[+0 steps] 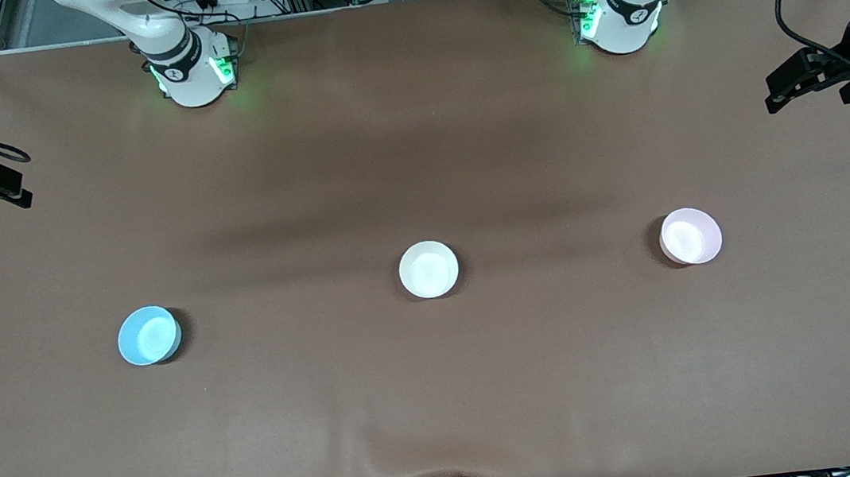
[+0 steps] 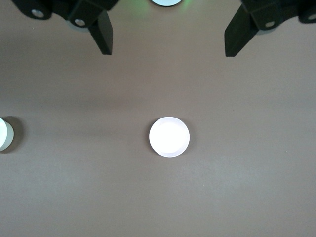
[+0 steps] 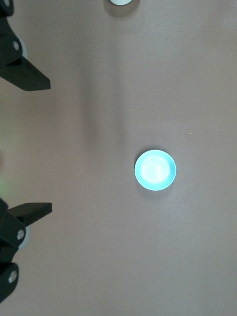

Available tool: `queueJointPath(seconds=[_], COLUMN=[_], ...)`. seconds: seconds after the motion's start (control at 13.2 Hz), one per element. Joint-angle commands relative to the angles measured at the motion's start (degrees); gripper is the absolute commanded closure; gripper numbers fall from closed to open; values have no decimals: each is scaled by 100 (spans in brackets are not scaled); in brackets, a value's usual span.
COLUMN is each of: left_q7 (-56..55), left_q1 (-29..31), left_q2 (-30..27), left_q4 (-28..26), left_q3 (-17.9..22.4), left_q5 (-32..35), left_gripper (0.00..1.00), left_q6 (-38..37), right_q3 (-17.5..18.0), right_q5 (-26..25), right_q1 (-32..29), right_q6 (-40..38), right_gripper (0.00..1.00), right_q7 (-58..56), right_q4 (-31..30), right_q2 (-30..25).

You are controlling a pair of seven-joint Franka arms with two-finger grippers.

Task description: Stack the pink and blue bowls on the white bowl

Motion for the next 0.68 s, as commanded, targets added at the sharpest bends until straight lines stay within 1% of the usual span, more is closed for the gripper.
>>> queueJointPath(seconds=[0.0, 0.45, 0.61], left_q7=[-33, 10, -7], left_q1=[-6, 28, 72], left_q2=[22, 74, 232], left_q4=[90, 20, 29], left_q3=[-16, -16, -7], left_q5=[-1, 0, 0], left_gripper=[0, 0, 0], left_q6=[-55, -73, -73], right_q3=[42, 51, 51], right_q5=[29, 29, 29], right_q1=[-91, -91, -91], right_q6=[-58, -58, -58], right_gripper=[0, 0, 0], right_q7=[-24, -15, -15], right_q4=[64, 64, 64], right_q2=[22, 31, 31])
